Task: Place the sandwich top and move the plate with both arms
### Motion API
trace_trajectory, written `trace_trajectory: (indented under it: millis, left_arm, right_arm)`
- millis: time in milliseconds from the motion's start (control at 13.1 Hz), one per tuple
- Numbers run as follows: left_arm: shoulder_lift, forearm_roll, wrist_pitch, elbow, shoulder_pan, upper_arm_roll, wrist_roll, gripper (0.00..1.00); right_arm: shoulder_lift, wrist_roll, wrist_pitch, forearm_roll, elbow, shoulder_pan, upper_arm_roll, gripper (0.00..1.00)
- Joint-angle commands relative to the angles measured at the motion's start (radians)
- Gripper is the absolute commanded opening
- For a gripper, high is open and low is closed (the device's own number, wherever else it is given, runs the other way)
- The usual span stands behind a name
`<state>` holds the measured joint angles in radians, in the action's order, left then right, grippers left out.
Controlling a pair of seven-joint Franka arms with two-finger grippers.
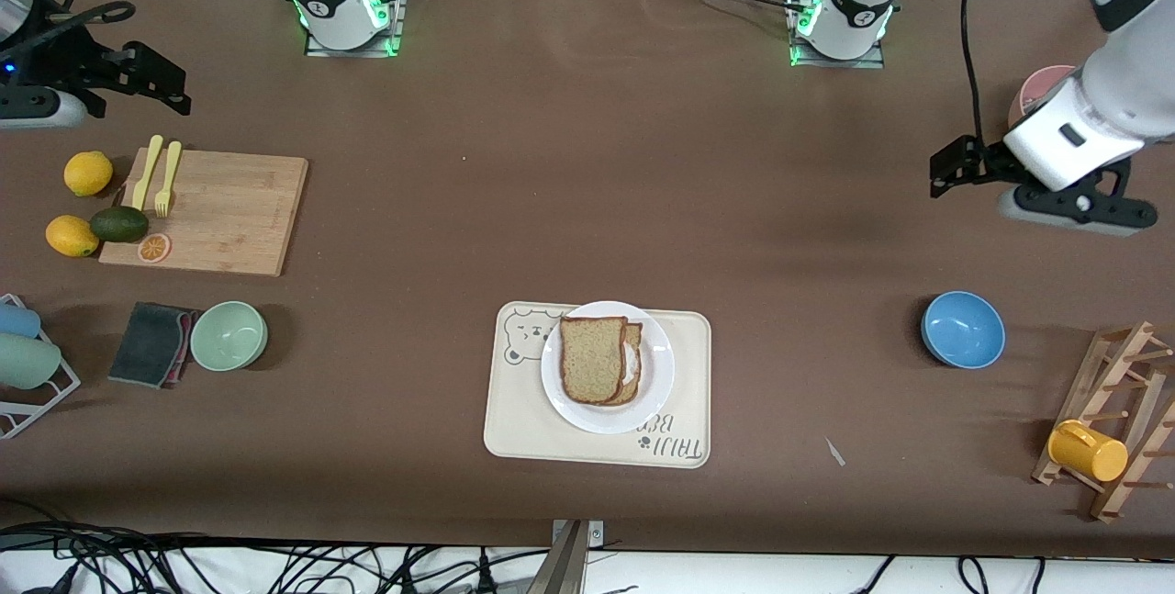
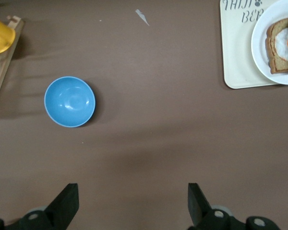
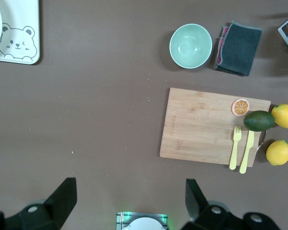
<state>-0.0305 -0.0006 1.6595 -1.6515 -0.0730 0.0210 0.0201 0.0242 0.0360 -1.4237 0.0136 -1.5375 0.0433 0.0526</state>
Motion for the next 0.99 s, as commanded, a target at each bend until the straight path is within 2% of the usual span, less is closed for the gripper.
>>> trace_trajectory:
  millis: [0,229,458,917]
  left_arm:
    - [0.047,0.021,0.026,-0.051,0.022,0.014,-0.051,1.0]
    - [0.047,0.019,0.019,-0.051,0.033,0.017,-0.048,1.0]
    - [0.023,0.024,0.011,-0.011,0.025,0.024,-0.049,1.0]
    - [0.021,0.022,0.011,-0.011,0.025,0.022,-0.051,1.0]
  right_arm:
    - [0.014,-0.018,-0.009,0.016,-0.018,-0.023,0.015,1.0]
    - [0.014,-0.019,0.006,0.012,-0.015,-0.03,0.012,1.0]
    - [0.014,-0.018,0.002,0.012,-0.013,-0.03,0.01,1.0]
    - [0.013,-0.008,-0.004,0.011,-0.013,-0.03,0.01,1.0]
